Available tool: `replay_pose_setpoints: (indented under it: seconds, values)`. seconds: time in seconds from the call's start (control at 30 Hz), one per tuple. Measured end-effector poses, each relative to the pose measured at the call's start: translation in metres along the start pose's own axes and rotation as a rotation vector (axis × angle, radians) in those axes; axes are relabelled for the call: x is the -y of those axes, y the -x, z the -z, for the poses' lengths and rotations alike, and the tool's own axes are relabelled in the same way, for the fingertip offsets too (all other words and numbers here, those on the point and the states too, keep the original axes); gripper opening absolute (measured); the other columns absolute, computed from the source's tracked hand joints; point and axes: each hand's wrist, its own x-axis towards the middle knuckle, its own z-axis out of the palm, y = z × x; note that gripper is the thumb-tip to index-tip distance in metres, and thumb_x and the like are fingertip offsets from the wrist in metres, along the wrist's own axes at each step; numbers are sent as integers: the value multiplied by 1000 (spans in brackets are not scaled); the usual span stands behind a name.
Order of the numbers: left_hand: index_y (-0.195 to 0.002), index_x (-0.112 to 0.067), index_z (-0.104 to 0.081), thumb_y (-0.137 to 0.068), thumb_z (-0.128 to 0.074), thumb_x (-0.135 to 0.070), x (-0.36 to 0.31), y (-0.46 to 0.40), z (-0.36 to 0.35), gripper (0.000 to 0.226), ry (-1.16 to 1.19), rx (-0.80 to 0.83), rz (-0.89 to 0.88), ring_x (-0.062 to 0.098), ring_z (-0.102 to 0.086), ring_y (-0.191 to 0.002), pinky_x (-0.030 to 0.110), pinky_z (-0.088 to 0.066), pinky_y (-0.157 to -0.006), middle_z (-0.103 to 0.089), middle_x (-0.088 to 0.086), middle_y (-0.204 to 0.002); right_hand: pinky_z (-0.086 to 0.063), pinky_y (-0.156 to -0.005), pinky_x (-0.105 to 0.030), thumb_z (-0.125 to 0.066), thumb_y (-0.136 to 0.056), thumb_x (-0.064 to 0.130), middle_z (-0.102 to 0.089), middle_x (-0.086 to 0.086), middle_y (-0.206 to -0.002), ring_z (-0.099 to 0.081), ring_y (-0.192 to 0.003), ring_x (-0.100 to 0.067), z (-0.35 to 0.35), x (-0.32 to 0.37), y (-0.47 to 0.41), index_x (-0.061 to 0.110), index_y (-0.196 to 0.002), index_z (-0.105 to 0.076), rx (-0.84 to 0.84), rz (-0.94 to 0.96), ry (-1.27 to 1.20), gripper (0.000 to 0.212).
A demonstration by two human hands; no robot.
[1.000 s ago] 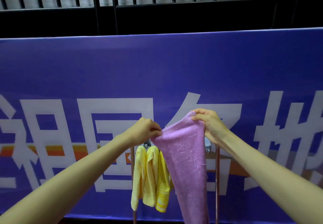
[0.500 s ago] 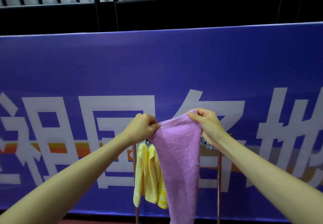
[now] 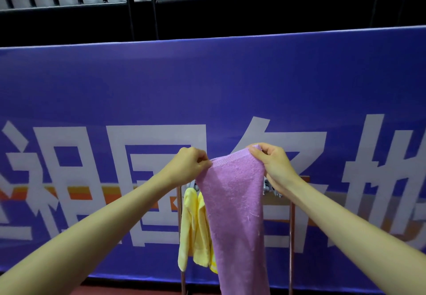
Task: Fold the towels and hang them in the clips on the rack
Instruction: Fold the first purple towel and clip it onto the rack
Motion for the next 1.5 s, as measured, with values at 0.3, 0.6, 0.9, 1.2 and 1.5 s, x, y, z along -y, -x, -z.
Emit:
replay_pose_setpoints:
  seconds: [0.3, 0.6, 0.9, 1.2, 1.5]
  values:
    - [-115, -9, -67, -89, -63, -23, 7, -1, -2, 30, -112, 144, -18, 11, -62, -83, 18, -47, -73, -69, 6, -107, -53, -81, -30, -63, -88, 4, -72, -2, -88, -65, -87, -17, 5, 3, -2, 16, -85, -74, -2, 23, 93, 17]
    - [-89, -9, -73, -77, -76, -24, 18, -15, -3, 20, -178, 166, 126, 15, -62, -74, 28, -54, -70, -70, 4, -86, -54, -80, -25, -66, -83, 1, -73, 2, -83, -66, -81, -9, -6, 3, 8, 15, -87, -75, 74, 69, 122, 17]
    - [-69, -15, -56, -74, -79, -28, 20, -12, 2, 27, -74, 216, 19, 11, -47, -66, 22, -39, -55, -53, -3, -75, -52, -72, -16, -63, -84, -4, -72, -1, -84, -65, -76, -5, -1, 8, 6, 7, -90, -74, 65, 65, 76, 16]
    - [-130, -30, -38, -91, -54, -12, -7, 13, 3, 46, -209, 345, -479, 8, -38, -58, 15, -34, -55, -36, -7, -65, -52, -75, -25, -62, -82, -8, -71, 3, -76, -63, -76, -13, 2, 10, -7, 14, -80, -73, 25, -22, 9, 25]
    - [-121, -23, -56, -77, -42, -23, -11, 15, 10, 46, 164, 594, -148, 5, -59, -91, 26, -48, -86, -64, -9, -99, -53, -70, -15, -63, -83, -5, -71, 1, -80, -64, -72, -1, -2, 16, 6, 5, -92, -72, 131, -3, 129, 16]
